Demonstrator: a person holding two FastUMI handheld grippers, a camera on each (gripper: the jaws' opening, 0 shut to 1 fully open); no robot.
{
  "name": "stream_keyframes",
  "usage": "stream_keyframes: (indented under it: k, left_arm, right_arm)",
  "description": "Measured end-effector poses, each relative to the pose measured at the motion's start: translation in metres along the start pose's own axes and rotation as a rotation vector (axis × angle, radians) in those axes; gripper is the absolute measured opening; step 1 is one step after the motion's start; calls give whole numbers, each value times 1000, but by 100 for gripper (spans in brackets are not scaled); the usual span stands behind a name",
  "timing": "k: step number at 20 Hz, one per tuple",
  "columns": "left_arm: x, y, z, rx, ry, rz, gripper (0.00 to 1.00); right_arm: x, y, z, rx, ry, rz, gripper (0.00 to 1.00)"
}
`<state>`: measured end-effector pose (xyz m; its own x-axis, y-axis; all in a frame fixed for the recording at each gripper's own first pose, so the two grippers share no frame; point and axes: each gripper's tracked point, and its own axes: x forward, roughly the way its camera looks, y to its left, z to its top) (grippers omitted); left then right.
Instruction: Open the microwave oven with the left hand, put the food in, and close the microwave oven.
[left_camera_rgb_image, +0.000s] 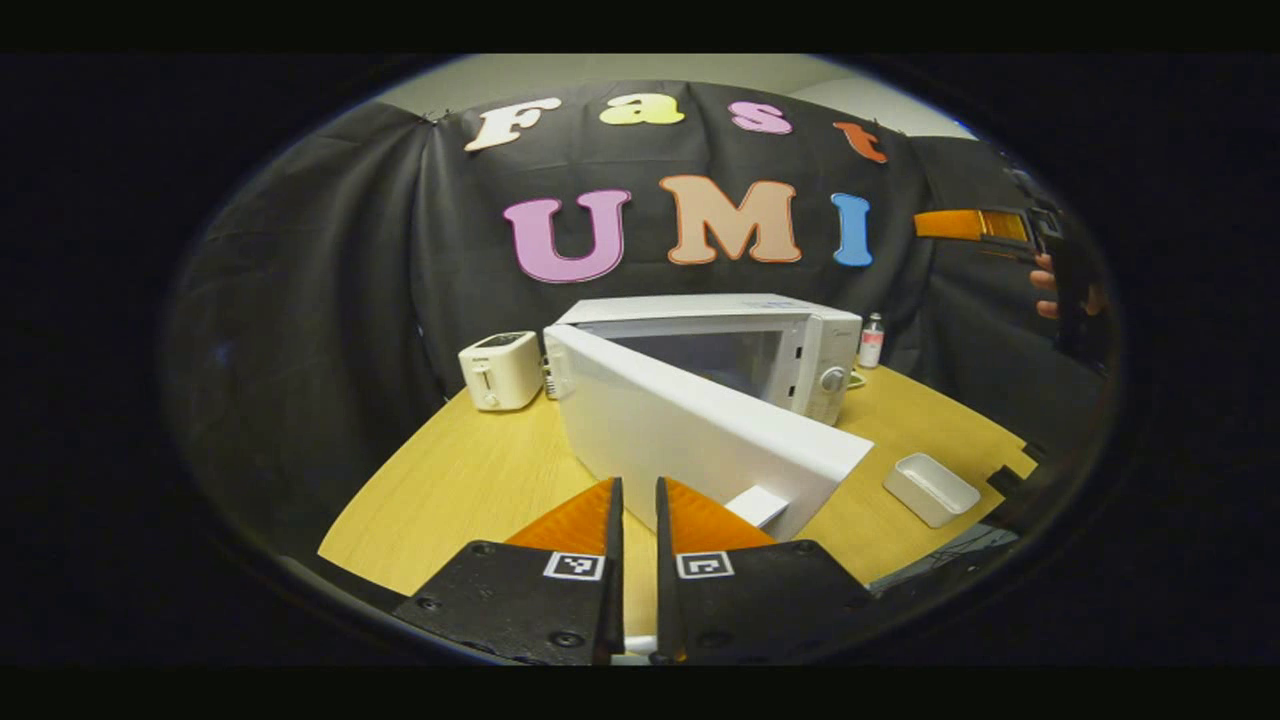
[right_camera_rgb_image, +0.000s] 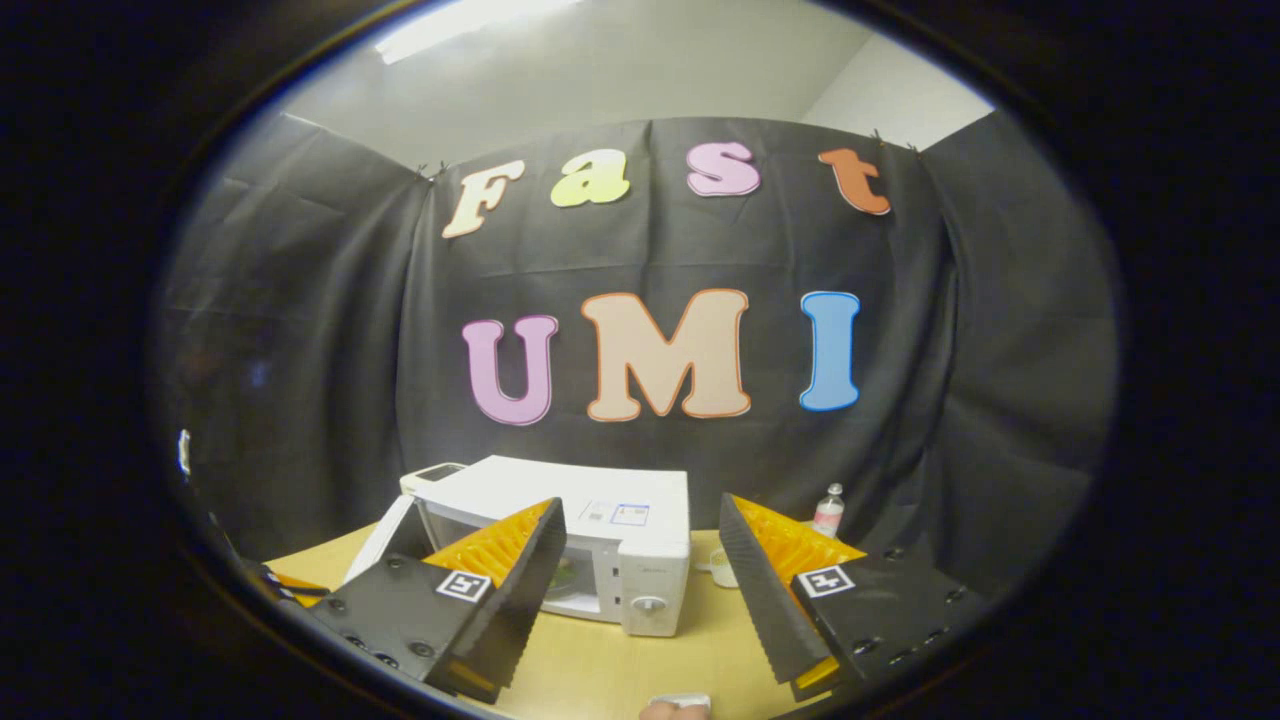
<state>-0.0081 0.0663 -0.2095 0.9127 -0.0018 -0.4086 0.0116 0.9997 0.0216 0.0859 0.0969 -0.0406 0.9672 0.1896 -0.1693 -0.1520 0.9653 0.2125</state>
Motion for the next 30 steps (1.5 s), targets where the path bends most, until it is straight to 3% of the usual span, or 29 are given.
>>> stream_keyframes:
  k: [2,4,22,25,26,30]
  left_arm:
    - [9,0,0,44,-1,54,2]
    - [15,-15,1,23,2,38,0]
    - [72,-85,25,39,-20,-22,0]
    - [88,-95,27,44,-22,-41,1]
    - [92,-98,28,43,-22,-42,0]
    - [113,-109,40,51,-38,-51,0]
  right_arm:
    - [1,-10,2,-5,8,-2,91]
    - [0,-18,6,-11,3,-2,91]
    - [-3,-59,33,-19,-35,-15,91]
    - [-3,-62,30,-25,-26,-17,95]
    - [-3,-63,30,-28,-25,-18,91]
    - [1,-64,34,-27,-31,-18,91]
